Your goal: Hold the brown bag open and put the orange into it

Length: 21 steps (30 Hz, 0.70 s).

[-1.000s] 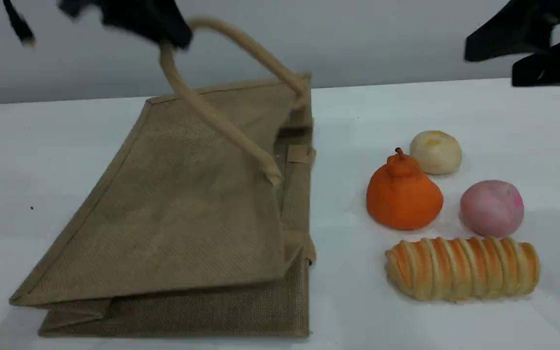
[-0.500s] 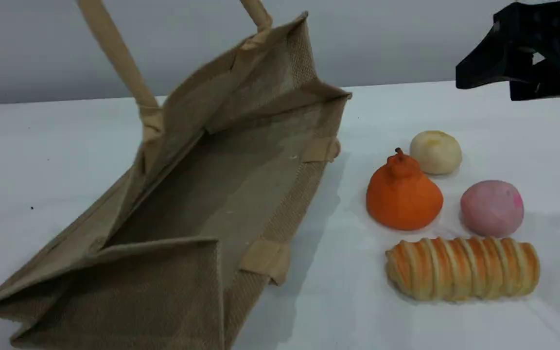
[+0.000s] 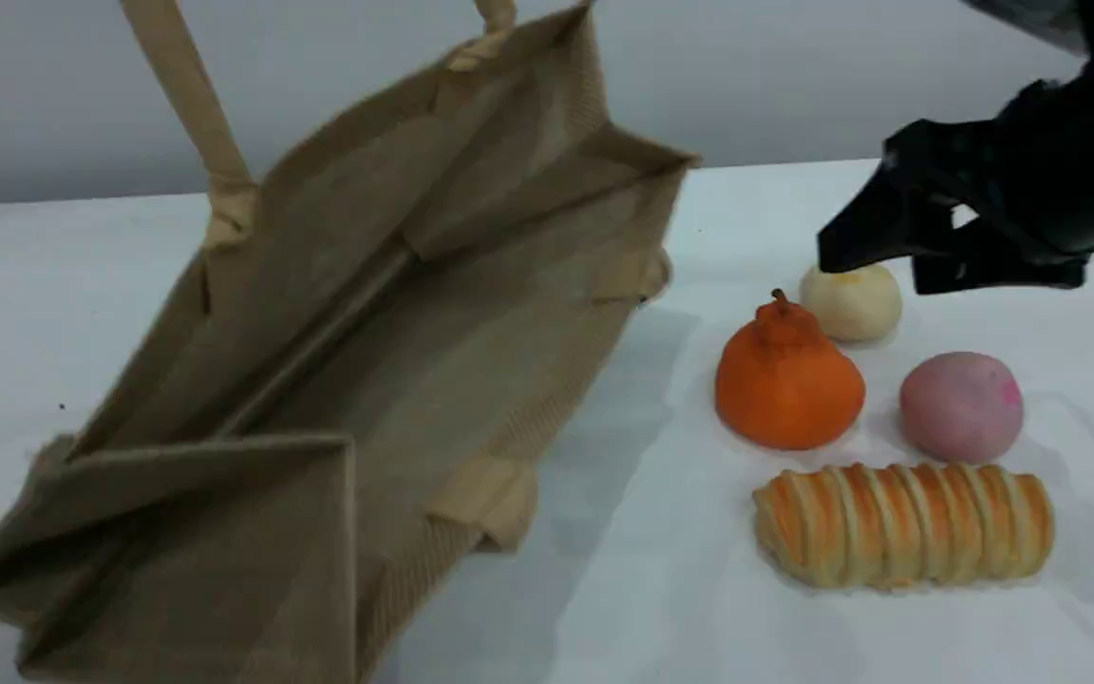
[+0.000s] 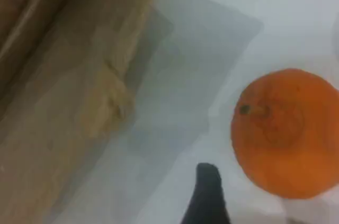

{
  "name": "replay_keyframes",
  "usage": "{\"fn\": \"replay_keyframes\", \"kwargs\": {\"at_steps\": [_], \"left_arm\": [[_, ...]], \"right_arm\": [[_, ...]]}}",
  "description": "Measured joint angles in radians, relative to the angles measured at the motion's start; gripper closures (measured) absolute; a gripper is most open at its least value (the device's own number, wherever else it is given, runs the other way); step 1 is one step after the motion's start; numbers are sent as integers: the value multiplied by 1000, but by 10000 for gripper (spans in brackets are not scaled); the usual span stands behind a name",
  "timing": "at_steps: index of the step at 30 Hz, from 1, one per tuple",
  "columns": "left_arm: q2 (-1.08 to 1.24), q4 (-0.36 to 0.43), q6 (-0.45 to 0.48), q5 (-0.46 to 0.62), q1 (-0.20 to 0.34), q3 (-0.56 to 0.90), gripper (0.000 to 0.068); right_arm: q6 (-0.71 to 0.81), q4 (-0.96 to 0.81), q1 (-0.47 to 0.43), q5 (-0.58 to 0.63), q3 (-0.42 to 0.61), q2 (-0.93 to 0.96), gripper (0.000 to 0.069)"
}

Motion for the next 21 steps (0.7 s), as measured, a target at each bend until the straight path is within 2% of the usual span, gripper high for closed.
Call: {"fn": "replay_keyframes", "kwargs": {"at_steps": [4,11,21], "left_arm": [[0,41,0,0,-27,-6,597],[0,92,-33,-1,-28,-6,597],[-1,91,-33,-3,-28,-6,597]], "right_arm": [[0,1,0,0,-35,61,201],[0,1,0,51,-58,117,201],[0,2,0,27,-85,117,201]]}}
